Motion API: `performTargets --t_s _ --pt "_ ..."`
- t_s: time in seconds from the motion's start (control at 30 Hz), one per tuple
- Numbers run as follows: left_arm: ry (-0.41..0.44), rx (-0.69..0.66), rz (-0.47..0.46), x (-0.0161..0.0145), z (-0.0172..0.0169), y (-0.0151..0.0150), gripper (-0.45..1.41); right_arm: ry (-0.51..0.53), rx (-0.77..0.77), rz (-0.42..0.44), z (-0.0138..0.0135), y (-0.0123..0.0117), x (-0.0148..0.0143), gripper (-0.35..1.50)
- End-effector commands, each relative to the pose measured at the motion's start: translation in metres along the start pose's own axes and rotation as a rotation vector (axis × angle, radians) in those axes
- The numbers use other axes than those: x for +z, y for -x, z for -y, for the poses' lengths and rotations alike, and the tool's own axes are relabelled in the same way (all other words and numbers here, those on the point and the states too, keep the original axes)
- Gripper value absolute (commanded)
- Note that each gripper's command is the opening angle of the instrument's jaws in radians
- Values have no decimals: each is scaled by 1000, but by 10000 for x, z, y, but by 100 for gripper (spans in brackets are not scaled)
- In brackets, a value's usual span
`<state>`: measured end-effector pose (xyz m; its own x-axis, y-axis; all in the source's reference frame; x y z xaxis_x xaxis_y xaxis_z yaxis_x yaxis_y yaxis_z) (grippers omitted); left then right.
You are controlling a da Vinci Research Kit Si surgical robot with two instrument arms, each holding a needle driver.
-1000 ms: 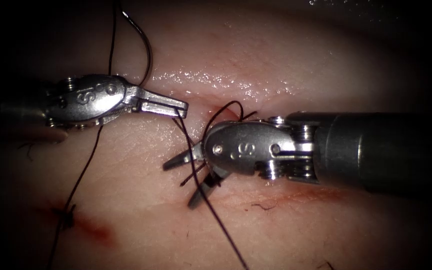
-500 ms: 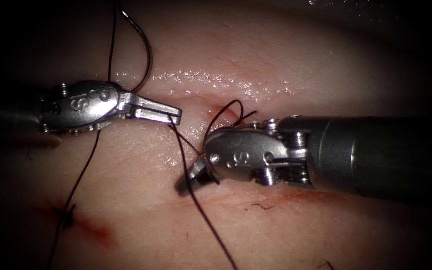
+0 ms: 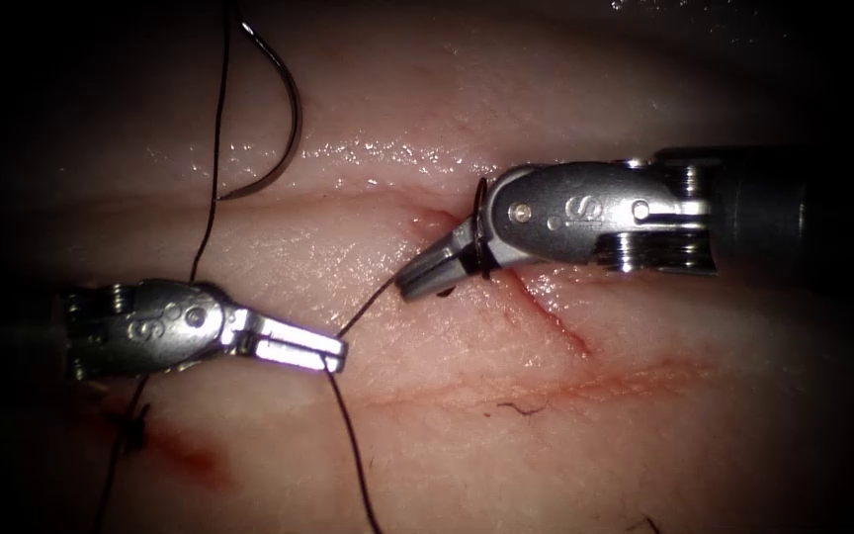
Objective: Wound Closure
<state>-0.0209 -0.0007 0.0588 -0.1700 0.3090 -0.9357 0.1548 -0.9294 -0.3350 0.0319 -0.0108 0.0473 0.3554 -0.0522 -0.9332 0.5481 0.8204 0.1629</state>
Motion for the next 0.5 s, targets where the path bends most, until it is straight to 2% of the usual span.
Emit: performTargets --t_s 0.03,0.3,0.5 --pt "7 -6 4 3 -5 5 -45 10 0 -12 -7 7 1 -35" --pt "15 -12 22 -8 -50 -6 -45 36 14 -41 -9 21 -13 -35" --pt "28 -22 39 -8 -86 -23 -45 38 21 -31 -9 36 -18 -35"
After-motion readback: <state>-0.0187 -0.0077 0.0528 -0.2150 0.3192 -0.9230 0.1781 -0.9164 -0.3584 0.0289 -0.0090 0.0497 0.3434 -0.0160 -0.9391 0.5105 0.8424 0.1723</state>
